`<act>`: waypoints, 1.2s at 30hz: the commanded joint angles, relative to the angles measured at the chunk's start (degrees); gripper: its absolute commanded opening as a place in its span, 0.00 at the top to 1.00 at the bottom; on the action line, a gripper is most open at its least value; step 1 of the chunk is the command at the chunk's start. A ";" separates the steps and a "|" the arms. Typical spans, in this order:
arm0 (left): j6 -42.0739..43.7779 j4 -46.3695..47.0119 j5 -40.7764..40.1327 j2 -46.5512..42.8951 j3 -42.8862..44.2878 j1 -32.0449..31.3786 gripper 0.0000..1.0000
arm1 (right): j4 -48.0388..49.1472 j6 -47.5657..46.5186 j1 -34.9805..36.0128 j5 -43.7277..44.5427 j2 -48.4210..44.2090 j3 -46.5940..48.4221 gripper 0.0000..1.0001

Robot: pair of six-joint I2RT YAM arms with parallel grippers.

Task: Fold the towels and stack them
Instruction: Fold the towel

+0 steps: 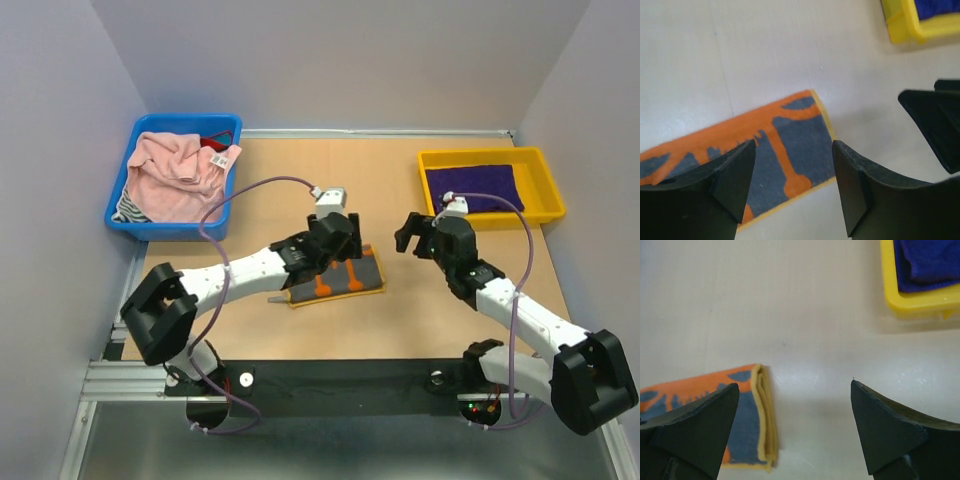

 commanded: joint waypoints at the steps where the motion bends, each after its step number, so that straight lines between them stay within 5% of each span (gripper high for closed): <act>1: 4.37 -10.58 -4.30 5.13 5.90 -5.21 0.29 | -12.27 -5.11 -0.63 -3.63 -0.53 3.35 0.06; 19: 12.45 -11.02 -2.64 25.35 18.66 -12.86 0.56 | -14.74 -4.67 -0.72 -4.98 3.17 1.07 0.14; 30: 14.12 -12.79 3.08 24.57 11.46 -17.17 0.61 | -14.74 -4.50 -0.63 -5.51 3.26 1.16 0.13; 36: 15.53 -13.84 3.26 17.81 5.57 -17.52 0.54 | -14.74 -3.53 -0.63 -6.47 3.17 0.90 0.12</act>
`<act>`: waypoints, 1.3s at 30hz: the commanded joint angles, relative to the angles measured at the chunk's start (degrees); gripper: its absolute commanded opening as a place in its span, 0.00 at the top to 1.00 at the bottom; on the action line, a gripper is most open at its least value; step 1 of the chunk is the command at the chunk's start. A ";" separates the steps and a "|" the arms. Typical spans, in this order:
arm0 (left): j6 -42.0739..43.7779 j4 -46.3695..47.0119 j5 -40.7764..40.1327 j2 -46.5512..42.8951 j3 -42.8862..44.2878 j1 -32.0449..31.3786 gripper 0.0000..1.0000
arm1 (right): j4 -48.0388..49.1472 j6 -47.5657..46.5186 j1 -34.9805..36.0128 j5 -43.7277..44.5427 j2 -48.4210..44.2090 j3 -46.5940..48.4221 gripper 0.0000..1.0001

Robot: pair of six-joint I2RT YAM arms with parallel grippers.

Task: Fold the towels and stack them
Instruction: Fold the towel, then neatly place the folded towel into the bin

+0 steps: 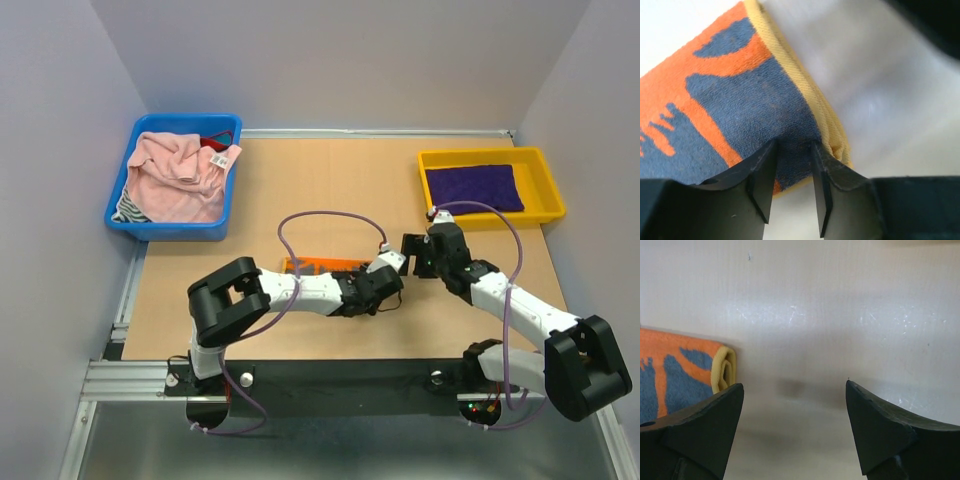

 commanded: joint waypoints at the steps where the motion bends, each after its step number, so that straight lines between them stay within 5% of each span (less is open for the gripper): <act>1: 2.20 -5.82 2.17 -5.23 -3.25 -1.19 0.49 | 1.63 0.60 0.35 -1.03 -1.05 0.11 0.12; 10: -0.62 -8.28 -1.18 -10.09 2.20 -5.23 0.34 | 0.67 1.22 -0.09 0.11 -0.87 0.72 0.08; 28: 0.88 -13.12 -9.53 4.42 11.34 -8.49 0.35 | -0.83 1.48 -2.46 -2.62 0.80 0.72 0.06; 39: -2.55 -18.74 -7.94 9.69 11.43 -8.23 0.46 | -0.92 2.01 -2.55 -5.25 1.41 1.25 0.06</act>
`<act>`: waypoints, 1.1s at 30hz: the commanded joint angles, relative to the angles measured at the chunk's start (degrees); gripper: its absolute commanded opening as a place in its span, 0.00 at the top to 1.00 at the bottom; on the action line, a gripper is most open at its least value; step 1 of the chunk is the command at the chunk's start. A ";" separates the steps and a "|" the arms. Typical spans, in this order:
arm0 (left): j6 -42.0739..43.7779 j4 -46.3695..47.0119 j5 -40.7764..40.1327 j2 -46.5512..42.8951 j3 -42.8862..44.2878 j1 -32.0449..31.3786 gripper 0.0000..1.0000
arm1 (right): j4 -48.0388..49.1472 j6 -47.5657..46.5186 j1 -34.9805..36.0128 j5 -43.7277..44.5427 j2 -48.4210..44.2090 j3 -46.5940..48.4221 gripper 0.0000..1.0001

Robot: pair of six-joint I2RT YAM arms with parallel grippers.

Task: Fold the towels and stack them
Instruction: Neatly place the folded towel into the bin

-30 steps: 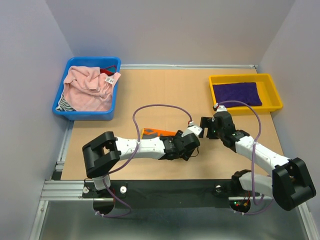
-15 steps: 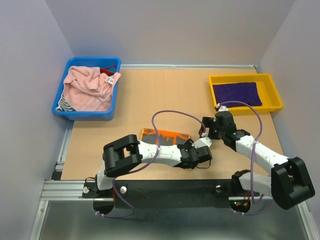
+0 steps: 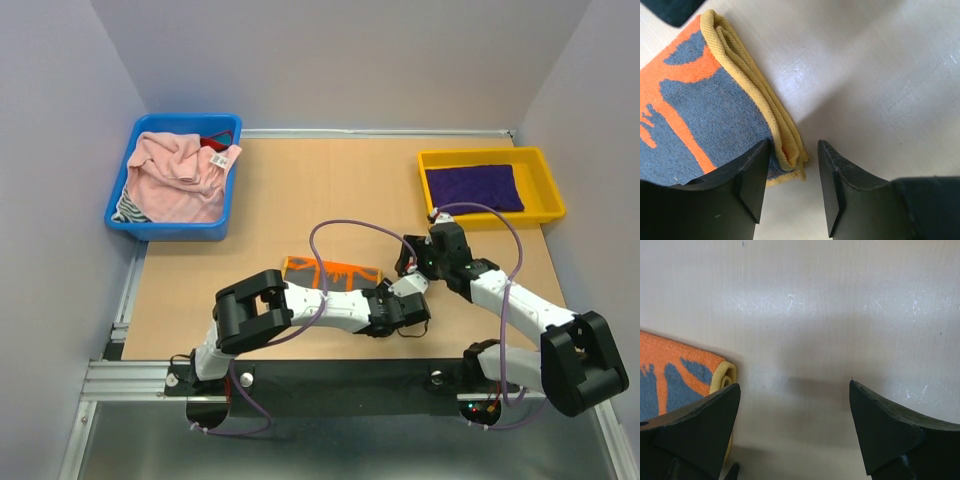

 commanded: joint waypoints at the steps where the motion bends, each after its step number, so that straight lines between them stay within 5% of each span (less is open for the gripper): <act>1: -1.65 -5.74 -0.32 3.12 0.44 0.69 0.47 | 0.33 0.50 -0.56 -2.17 0.10 1.34 0.06; 5: -2.18 -5.21 0.39 3.38 -0.09 1.48 0.56 | 0.33 1.82 -0.56 -5.68 0.72 1.78 0.05; 12: -2.18 -2.76 0.74 0.49 -2.81 4.56 1.00 | 0.59 4.80 -0.47 -10.26 1.24 2.75 0.03; 19: -2.09 8.83 5.83 -10.32 -9.31 9.38 1.00 | 9.54 14.28 -0.56 -20.87 3.61 -0.76 0.00; 24: -1.04 9.46 6.45 -11.30 -8.44 10.36 1.00 | 28.25 26.15 -0.47 -29.23 8.62 -5.86 0.00; 33: -1.21 9.90 5.75 -12.43 -8.53 10.62 1.00 | 39.08 35.12 1.02 -27.58 17.40 -7.45 0.00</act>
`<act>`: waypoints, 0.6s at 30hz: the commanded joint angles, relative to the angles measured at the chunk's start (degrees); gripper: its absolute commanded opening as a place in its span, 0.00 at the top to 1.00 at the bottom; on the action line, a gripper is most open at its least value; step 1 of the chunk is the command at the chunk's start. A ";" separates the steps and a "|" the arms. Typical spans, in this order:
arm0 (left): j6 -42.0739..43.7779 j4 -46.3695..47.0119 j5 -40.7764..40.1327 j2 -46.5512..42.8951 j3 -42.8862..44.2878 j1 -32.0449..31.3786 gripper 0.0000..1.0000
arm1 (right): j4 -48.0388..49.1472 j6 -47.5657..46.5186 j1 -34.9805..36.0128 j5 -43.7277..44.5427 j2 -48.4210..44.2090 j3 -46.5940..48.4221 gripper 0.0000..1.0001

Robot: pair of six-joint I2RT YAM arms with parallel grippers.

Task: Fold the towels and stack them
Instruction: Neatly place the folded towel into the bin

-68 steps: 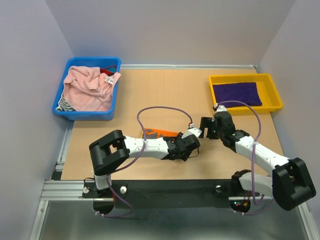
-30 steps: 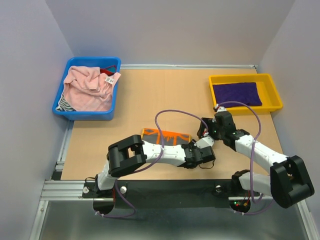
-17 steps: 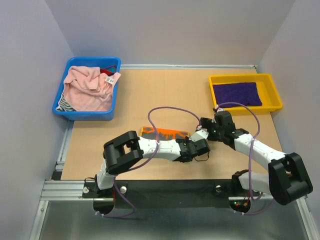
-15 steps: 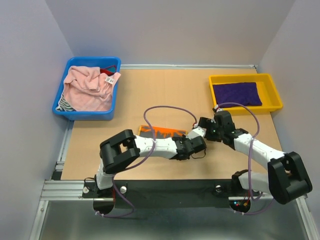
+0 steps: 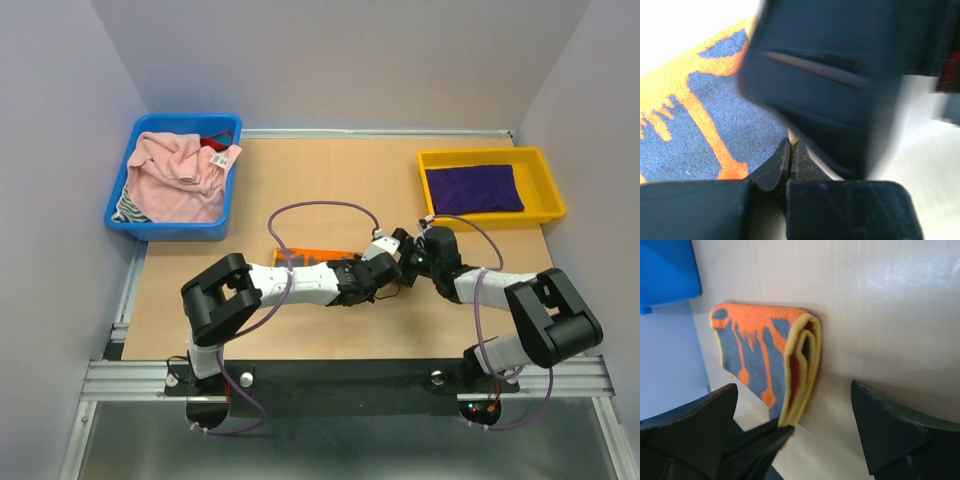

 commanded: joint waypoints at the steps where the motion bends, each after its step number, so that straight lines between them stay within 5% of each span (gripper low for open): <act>1: 0.36 1.86 -0.15 -3.13 0.15 -0.33 1.00 | 6.98 5.71 1.50 -0.58 4.69 -0.48 0.00; 11: -1.49 2.04 -2.08 -6.11 -0.73 0.03 1.00 | 11.20 9.40 7.65 0.56 14.80 -0.56 0.01; 18: -1.84 2.12 -1.82 -4.72 0.85 0.20 1.00 | 15.07 9.93 8.71 -0.75 19.55 1.45 0.18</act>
